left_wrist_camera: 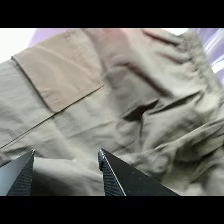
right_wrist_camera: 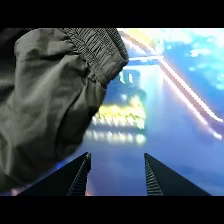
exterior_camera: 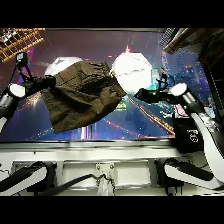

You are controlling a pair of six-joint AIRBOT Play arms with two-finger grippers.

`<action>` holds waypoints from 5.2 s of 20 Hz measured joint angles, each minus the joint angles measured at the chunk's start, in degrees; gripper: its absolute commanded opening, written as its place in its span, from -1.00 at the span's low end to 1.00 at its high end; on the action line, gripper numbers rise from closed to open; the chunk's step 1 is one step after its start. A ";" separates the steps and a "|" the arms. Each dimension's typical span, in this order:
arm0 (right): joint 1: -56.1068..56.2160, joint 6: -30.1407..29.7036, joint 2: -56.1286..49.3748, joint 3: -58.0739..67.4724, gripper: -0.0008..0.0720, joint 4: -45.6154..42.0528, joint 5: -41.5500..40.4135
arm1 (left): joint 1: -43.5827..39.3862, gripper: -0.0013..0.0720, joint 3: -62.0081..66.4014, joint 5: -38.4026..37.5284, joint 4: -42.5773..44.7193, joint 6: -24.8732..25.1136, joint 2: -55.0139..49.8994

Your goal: Fold the clothes and pants, and hang the long-sleeved shirts on hangers.

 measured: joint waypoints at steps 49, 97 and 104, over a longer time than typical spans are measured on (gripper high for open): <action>8.15 26.36 -11.65 18.12 -0.92 -19.32 -5.05 | 0.04 -0.17 -29.44 -34.80 7.63 -34.51 39.91; 6.71 28.09 7.19 24.96 -0.91 -24.72 -3.15 | 0.04 -0.97 -11.32 -8.57 -67.87 11.26 32.24; 6.71 28.46 22.67 25.88 -0.91 -24.50 4.31 | 0.76 -0.97 5.68 -5.70 -69.44 19.78 33.62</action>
